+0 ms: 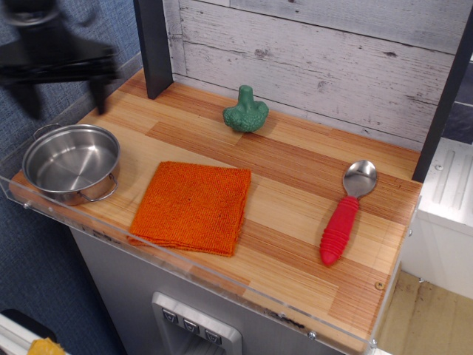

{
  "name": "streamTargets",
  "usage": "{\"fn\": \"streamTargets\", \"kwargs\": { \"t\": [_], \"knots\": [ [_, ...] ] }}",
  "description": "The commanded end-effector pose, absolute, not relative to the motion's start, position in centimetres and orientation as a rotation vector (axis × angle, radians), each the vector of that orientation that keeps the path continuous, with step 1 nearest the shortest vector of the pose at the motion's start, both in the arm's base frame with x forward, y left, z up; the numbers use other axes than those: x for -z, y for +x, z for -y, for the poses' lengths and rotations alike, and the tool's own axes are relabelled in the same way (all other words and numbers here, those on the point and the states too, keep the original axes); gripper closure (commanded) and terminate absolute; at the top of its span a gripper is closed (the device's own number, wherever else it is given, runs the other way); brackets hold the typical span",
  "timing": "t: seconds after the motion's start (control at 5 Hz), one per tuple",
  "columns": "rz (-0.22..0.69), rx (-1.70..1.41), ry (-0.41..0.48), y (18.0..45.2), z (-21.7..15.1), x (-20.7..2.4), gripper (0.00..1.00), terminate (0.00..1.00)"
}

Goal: Move the metal pot to the front left corner of the table.

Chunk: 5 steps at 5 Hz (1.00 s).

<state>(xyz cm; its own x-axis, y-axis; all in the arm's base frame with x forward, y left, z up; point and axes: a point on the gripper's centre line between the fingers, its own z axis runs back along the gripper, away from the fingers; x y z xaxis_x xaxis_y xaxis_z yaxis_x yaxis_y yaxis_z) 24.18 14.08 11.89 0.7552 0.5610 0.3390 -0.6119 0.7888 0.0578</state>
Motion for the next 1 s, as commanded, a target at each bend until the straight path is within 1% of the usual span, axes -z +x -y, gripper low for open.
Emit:
{"fn": "streamTargets", "kwargs": {
  "t": [0.0,0.2,0.4,0.6,0.8],
  "knots": [
    [0.353,-0.465,0.101,25.1,-4.9,-12.6,0.00,0.00],
    [0.379,-0.358,0.062,25.4,-0.5,-12.6,0.00,0.00],
    [0.384,-0.249,0.038,25.5,3.0,-12.7,0.00,0.00],
    [0.366,-0.185,0.018,25.4,4.0,-12.3,0.00,0.00],
    [0.366,-0.185,0.018,25.4,4.0,-12.3,0.00,1.00]
  ]
}}
